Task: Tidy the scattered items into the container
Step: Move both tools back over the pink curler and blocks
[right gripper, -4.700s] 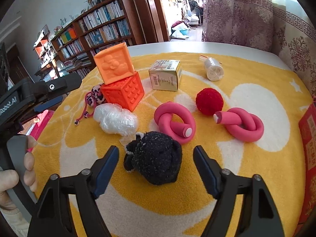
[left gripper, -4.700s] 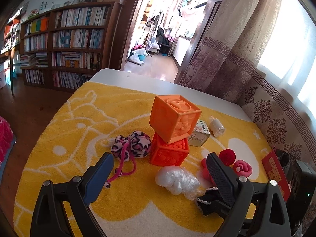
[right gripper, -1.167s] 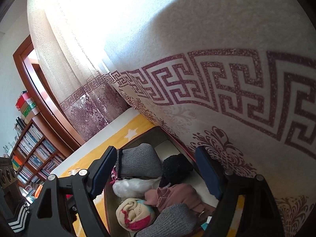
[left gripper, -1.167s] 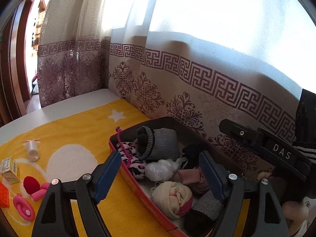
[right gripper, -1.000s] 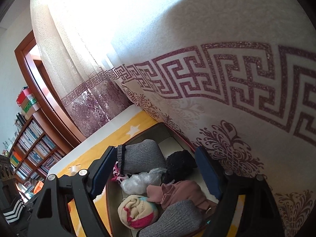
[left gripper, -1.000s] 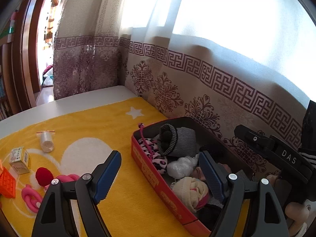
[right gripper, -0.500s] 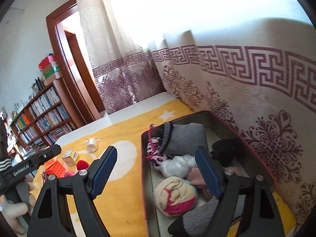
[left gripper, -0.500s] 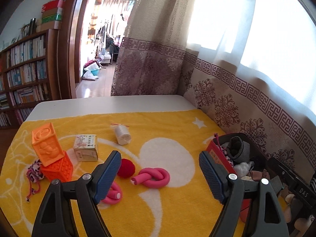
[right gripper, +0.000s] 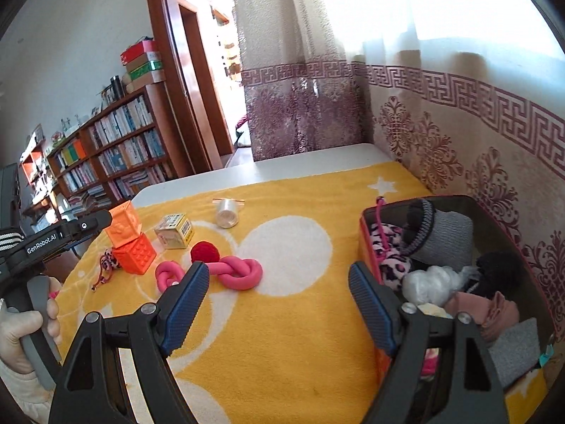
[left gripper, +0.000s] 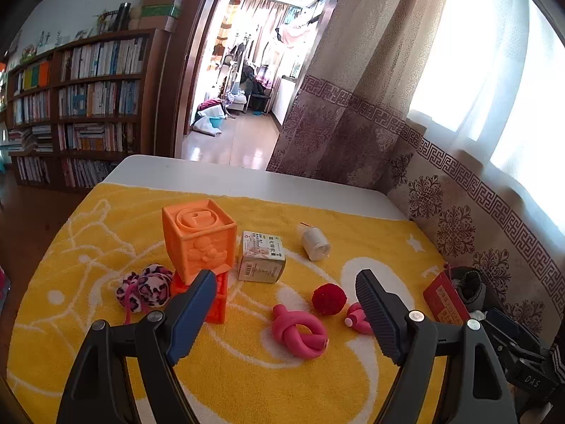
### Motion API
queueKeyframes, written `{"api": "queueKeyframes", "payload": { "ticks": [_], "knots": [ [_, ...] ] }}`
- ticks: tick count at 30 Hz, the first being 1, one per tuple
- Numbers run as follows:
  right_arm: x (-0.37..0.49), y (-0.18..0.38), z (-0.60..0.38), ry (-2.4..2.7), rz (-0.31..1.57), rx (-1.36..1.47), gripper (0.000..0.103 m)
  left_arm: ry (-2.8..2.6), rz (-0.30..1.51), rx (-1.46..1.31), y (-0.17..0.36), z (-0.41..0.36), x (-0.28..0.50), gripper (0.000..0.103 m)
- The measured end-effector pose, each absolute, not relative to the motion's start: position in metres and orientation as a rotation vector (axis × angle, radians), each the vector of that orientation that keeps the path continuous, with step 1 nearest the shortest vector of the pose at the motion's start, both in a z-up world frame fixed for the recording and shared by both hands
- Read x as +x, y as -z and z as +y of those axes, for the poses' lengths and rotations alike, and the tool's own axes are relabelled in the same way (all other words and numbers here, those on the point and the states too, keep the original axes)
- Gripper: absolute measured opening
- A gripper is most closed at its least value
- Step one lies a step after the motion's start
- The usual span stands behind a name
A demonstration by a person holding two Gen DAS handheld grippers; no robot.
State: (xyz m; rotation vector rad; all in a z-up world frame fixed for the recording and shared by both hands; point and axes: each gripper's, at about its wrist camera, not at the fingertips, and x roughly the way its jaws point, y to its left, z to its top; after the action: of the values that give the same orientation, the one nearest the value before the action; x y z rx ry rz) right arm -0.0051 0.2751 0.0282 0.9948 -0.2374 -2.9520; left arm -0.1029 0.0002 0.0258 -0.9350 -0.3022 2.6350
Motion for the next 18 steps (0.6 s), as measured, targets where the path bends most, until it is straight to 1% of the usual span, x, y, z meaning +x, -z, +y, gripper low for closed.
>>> {"api": "queueKeyframes", "payload": {
  "ticks": [7, 14, 18],
  "knots": [
    [-0.061, 0.011, 0.227, 2.775, 0.032, 1.193, 0.084, -2.654, -0.374, -0.958, -0.015, -0.031, -0.106, 0.083],
    [-0.100, 0.042, 0.215, 2.731, 0.074, 1.352, 0.084, -2.674, -0.468, -0.990, -0.003, -0.056, -0.113, 0.083],
    [-0.114, 0.053, 0.218, 2.731, 0.071, 1.404, 0.084, -2.662, -0.466, -1.015, 0.001, -0.055, -0.115, 0.083]
  ]
}}
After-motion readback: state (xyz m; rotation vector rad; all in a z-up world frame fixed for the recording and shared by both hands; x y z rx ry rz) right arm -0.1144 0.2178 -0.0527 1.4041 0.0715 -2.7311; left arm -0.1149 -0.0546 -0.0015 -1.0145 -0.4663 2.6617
